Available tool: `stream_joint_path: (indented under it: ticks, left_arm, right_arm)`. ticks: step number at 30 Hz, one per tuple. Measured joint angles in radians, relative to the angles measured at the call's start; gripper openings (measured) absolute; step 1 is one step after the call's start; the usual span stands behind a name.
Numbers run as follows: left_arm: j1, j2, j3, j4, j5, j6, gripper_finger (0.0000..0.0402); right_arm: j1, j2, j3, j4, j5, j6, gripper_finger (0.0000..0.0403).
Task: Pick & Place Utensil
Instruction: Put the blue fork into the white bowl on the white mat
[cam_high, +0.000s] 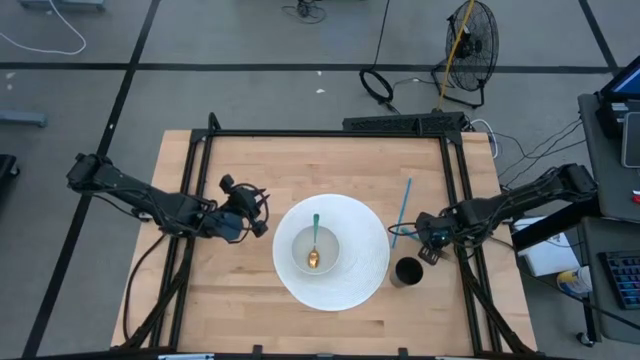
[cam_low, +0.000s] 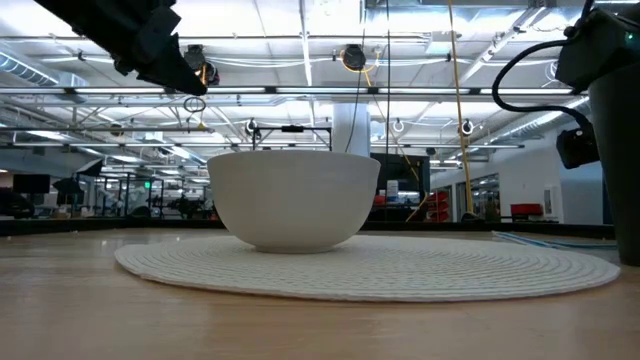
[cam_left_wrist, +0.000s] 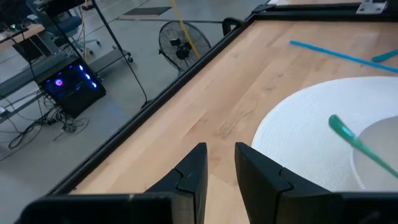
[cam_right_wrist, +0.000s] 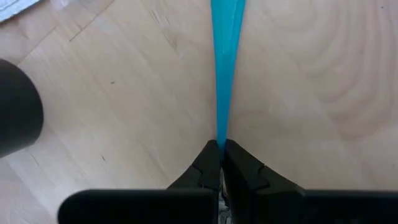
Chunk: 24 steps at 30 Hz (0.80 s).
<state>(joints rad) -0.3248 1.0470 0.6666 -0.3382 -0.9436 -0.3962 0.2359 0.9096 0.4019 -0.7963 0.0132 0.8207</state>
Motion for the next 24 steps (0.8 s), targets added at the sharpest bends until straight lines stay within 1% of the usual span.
stream_joint_path:
  ticks: [7, 17, 24]
  left_arm:
    - [0.000, 0.000, -0.048, -0.001, 0.000, -0.051, 0.0088]
    - [0.000, 0.000, -0.052, -0.001, 0.000, -0.054, 0.0088]
    - [0.000, 0.000, -0.052, -0.001, -0.001, -0.052, 0.0088]
  right_arm:
    - [-0.014, -0.001, 0.000, 0.012, 0.024, -0.027, 0.0000]
    - [-0.046, -0.002, 0.001, 0.030, 0.067, -0.085, 0.0000]
    - [-0.046, -0.052, 0.001, 0.052, 0.109, -0.116, 0.0000]
